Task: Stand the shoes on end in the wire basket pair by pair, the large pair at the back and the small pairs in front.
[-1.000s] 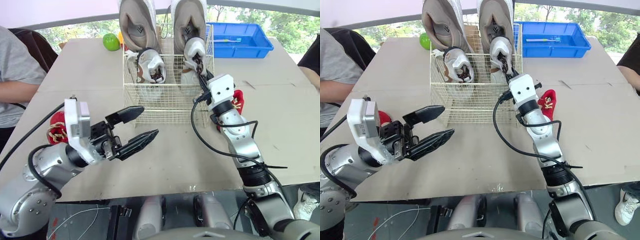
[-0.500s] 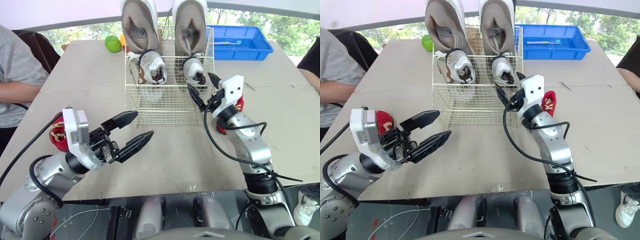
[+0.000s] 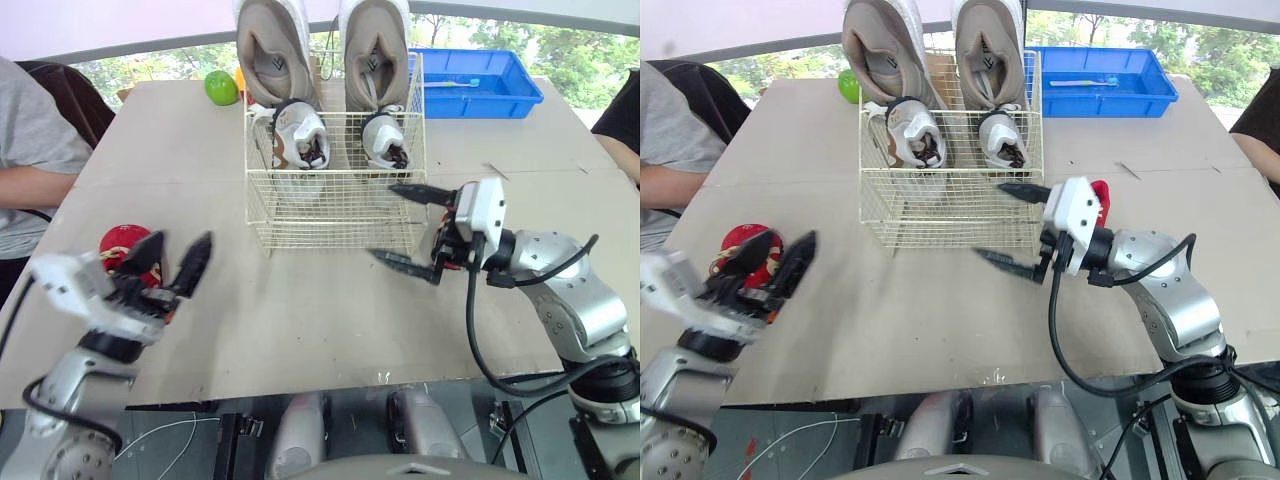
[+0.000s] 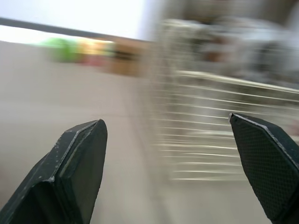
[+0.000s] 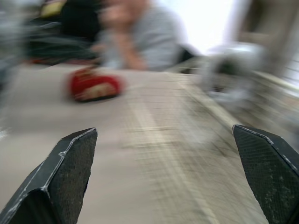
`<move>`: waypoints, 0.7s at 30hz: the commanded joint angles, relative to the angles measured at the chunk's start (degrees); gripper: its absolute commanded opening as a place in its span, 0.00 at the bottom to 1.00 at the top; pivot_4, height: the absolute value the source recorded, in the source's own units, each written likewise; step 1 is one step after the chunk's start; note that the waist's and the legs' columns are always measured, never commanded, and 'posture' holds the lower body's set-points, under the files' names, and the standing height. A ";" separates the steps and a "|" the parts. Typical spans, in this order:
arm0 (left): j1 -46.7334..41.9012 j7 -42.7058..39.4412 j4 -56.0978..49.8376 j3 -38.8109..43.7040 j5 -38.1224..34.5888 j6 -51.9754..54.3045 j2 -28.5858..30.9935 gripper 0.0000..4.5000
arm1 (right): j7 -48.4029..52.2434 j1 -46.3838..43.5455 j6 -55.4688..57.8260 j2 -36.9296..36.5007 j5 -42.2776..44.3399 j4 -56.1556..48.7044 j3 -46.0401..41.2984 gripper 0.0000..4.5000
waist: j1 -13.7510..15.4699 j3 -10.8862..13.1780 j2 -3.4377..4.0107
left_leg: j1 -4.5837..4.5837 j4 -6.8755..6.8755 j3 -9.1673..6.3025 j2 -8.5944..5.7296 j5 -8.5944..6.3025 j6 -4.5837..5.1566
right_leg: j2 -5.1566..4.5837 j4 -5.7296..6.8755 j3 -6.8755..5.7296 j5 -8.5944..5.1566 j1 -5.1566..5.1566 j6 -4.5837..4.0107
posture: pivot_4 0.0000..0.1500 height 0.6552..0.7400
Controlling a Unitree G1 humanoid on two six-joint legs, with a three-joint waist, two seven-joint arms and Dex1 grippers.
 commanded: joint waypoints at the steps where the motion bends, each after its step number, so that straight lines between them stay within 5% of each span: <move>1: 3.97 8.44 -4.84 4.35 6.43 -1.00 -2.78 1.00 | 2.12 -1.52 -1.97 1.76 1.30 1.02 0.80 1.00 | 0.09 -0.01 -0.06 | -0.01 0.00 -0.02 0.01 0.00 0.00 | -0.02 0.01 -0.02 0.00 0.00 0.00 | 1.00 1.00; 6: 6.08 12.07 -2.89 1.97 12.25 1.91 -3.00 1.00 | 3.57 -1.44 -4.17 2.93 -0.23 3.25 2.19 1.00 | 0.80 -0.02 -0.10 | -0.02 0.01 0.00 -0.06 -0.01 -0.01 | -0.13 -0.02 -0.04 -0.01 -0.01 -0.02 | 1.00 1.00; 16: -7.81 10.56 13.52 -8.40 21.12 1.70 0.67 1.00 | 2.35 0.50 -3.68 1.85 -1.20 0.41 1.44 1.00 | 0.87 -0.04 -0.08 | 0.00 -0.22 0.00 -0.08 0.00 -0.02 | -0.19 -0.07 -0.12 -0.02 -0.05 -0.07 | 1.00 1.00; 19: -11.09 12.40 17.09 -9.57 24.01 1.08 -0.37 0.82 | 1.54 1.48 -2.93 0.95 -1.09 -1.31 0.97 1.00 | 0.86 -0.05 -0.09 | -0.01 -0.24 0.00 -0.04 0.00 -0.02 | -0.19 -0.07 -0.13 -0.04 -0.04 -0.09 | 1.00 1.00; 21: -11.88 13.05 17.25 -10.72 25.56 0.61 -1.42 0.62 | 1.12 1.89 -2.47 0.30 -0.93 -1.90 0.46 1.00 | 0.85 -0.06 -0.08 | 0.00 -0.25 -0.01 -0.04 0.00 -0.02 | -0.23 -0.05 -0.13 -0.04 -0.04 -0.09 | 1.00 1.00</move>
